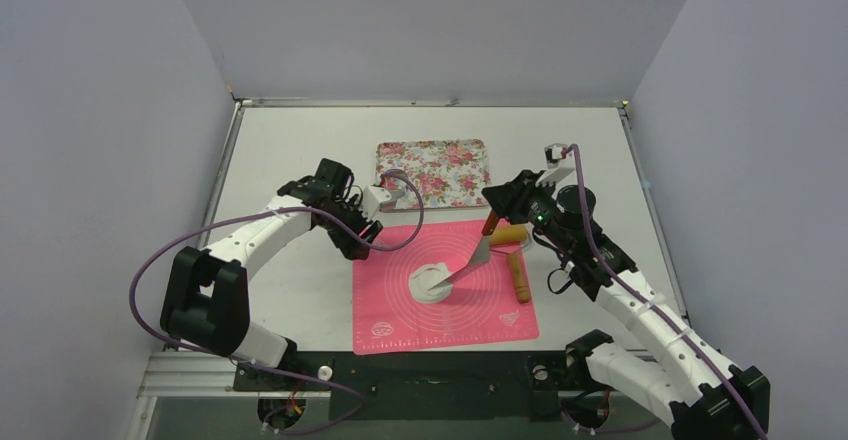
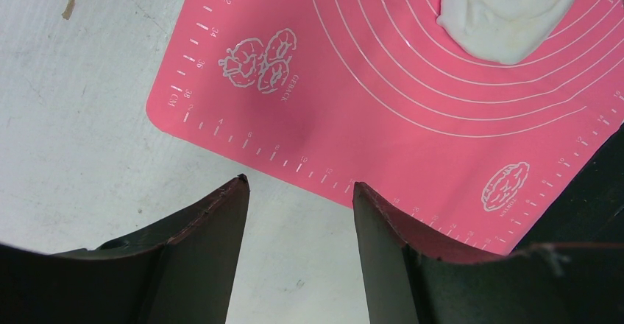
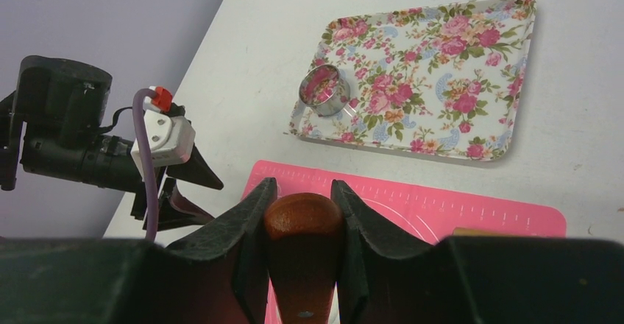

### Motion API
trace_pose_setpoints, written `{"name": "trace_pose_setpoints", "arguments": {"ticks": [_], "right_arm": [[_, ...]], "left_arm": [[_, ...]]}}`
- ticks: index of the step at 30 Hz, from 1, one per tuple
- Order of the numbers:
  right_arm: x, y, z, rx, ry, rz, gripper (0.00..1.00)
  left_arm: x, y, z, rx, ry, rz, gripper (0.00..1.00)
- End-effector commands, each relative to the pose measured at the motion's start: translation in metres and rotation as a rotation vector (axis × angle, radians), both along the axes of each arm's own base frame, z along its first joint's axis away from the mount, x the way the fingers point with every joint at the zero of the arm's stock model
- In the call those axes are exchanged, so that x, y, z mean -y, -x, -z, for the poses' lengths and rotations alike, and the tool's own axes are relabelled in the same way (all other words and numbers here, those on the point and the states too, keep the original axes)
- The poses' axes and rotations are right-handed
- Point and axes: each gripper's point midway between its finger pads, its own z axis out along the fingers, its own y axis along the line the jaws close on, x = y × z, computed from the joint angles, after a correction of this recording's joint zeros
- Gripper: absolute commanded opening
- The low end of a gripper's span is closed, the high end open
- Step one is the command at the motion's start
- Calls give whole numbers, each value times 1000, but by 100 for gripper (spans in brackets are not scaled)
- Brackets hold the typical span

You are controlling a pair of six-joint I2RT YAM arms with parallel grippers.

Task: Roll out the dumpling wrappers from the dough
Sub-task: Place the spatula on the plate.

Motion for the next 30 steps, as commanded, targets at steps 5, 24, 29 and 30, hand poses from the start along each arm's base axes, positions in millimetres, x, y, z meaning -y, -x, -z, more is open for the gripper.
{"name": "trace_pose_setpoints", "arguments": {"ticks": [5,24,29,30], "right_arm": [[-5,-8,-38,101,-78,-7,0],[3,-22,13,16,-38,36,0],[10,-22,24,-3,-29,62,0],[12,-22,25,-7,-23,69,0]], "left_arm": [[3,1,-8,13,15,11,52],[2,0,-6,14,8,10,52],[2,1,-7,16,9,12,52],[2,1,-7,16,9,11,52]]}}
